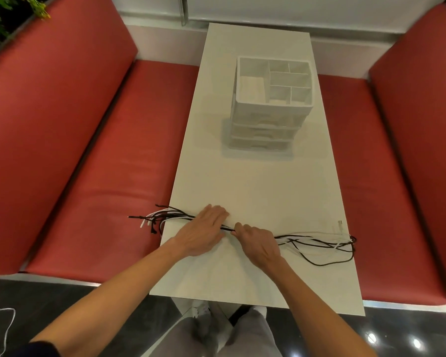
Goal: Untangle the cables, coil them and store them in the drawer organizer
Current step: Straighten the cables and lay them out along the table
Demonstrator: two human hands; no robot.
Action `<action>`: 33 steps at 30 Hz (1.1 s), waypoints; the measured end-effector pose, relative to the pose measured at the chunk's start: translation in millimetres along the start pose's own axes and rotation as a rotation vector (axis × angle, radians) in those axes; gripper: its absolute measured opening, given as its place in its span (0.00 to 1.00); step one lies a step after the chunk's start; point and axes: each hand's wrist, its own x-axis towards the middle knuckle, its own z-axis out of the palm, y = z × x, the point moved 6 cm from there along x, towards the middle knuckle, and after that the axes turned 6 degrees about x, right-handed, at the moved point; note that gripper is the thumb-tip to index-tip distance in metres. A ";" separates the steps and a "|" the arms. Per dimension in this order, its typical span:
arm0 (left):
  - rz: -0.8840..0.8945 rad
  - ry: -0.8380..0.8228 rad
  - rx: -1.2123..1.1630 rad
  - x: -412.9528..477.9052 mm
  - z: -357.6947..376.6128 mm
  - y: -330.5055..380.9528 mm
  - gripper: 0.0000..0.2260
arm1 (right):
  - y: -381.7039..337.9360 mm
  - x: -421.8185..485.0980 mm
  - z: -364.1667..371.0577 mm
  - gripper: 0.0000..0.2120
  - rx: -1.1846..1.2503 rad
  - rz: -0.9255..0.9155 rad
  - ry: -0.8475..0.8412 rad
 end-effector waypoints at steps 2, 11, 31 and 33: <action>0.037 -0.059 -0.143 14.3 -3.5 21.4 0.19 | 0.9 -0.5 -6.6 0.10 0.001 -0.007 0.001; 0.015 0.004 0.008 26.0 -19.0 29.9 0.08 | 39.0 -8.3 -36.9 0.18 0.383 -0.019 -0.249; 0.028 -0.086 0.351 36.4 6.9 53.5 0.10 | 64.1 -14.8 -4.4 0.13 -0.154 -0.120 -0.145; -0.003 -0.096 0.312 35.9 5.1 51.9 0.09 | 59.5 -13.2 -5.1 0.15 -0.198 -0.159 -0.113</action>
